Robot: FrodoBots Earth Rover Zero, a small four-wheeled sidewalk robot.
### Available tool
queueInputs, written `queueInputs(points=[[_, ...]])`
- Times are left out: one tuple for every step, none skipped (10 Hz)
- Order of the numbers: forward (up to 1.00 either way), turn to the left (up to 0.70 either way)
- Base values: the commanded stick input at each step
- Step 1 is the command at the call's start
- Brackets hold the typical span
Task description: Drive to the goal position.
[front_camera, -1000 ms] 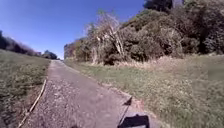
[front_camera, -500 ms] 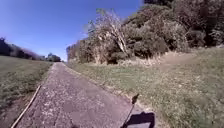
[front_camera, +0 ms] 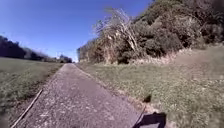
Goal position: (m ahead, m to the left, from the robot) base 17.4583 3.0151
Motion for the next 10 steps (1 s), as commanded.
queueInputs(points=[[0.70,0.35],[0.70,0.35],[0.70,0.35],[0.70,0.35],[0.70,0.35],[0.70,0.35],[0.70,0.35],[0.70,0.35],[0.70,0.35],[0.70,0.35]])
